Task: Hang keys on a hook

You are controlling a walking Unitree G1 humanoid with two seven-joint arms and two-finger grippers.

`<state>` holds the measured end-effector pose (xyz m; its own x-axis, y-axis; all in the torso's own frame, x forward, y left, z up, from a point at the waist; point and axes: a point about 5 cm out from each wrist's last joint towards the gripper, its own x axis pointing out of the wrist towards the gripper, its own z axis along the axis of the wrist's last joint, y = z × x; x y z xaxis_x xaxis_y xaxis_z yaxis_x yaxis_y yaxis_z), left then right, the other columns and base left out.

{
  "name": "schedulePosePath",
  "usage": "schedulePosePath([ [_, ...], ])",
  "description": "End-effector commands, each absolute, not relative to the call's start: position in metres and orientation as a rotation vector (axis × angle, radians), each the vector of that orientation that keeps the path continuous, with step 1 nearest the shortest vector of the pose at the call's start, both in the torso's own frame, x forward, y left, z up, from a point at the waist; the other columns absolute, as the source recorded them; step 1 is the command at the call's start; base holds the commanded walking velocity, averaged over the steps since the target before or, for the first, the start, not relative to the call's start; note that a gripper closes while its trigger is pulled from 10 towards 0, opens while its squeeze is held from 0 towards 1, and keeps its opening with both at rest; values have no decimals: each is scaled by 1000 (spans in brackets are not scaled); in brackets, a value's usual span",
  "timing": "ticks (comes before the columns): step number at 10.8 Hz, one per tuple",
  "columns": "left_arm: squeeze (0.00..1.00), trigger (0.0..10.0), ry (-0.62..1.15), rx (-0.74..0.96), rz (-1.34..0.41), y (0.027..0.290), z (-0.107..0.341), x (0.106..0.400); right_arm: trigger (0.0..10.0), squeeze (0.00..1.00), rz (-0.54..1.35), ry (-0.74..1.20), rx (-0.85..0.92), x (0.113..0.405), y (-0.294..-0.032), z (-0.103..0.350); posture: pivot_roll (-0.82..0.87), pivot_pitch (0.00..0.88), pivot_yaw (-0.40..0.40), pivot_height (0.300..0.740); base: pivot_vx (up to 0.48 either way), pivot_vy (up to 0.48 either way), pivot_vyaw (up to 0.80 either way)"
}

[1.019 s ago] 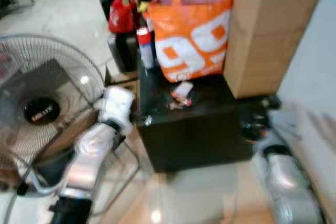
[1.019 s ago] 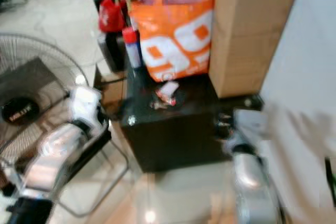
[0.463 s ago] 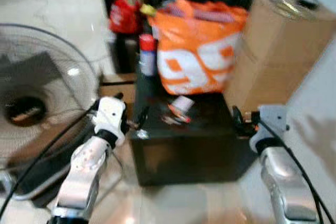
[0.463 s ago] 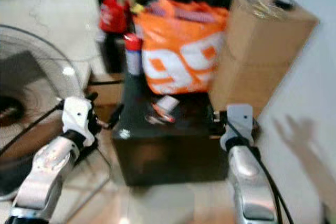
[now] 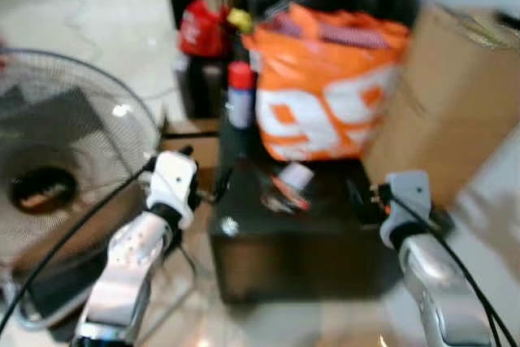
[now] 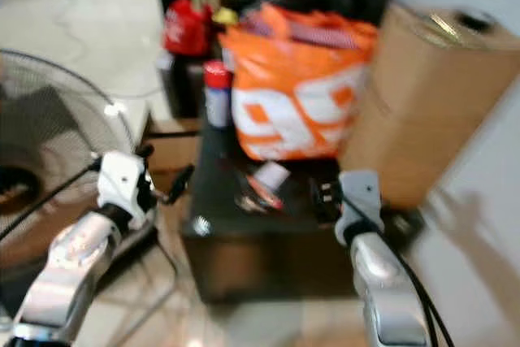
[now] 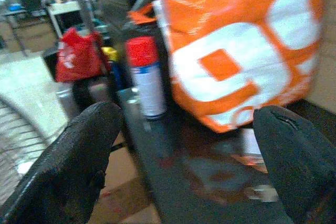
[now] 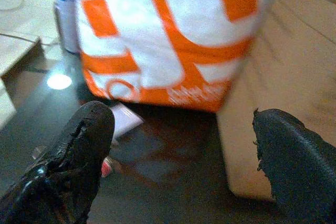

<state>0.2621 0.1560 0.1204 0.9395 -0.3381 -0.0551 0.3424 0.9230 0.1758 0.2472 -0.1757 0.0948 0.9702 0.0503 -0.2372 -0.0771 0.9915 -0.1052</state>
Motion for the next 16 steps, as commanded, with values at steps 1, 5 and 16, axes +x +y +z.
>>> schedulePosePath([
  [1, 51, 10000, 31, 194, -345, 158, 121, 263, 10000, 0, 80, 249, -103, 248, -171, 93, -47, 0, 4, 740, 352, 0, -400],
  [5, 55, 10000, 17, 186, -360, 153, 123, 272, 10000, 0, 65, 252, -115, 249, -175, 96, -72, 0, 11, 740, 352, 0, -400],
  [16, 24, 10000, 91, 254, -451, 156, 111, 260, 10000, 0, 364, 442, -193, 252, -150, 73, -50, 0, 3, 740, 193, 0, 0],
])
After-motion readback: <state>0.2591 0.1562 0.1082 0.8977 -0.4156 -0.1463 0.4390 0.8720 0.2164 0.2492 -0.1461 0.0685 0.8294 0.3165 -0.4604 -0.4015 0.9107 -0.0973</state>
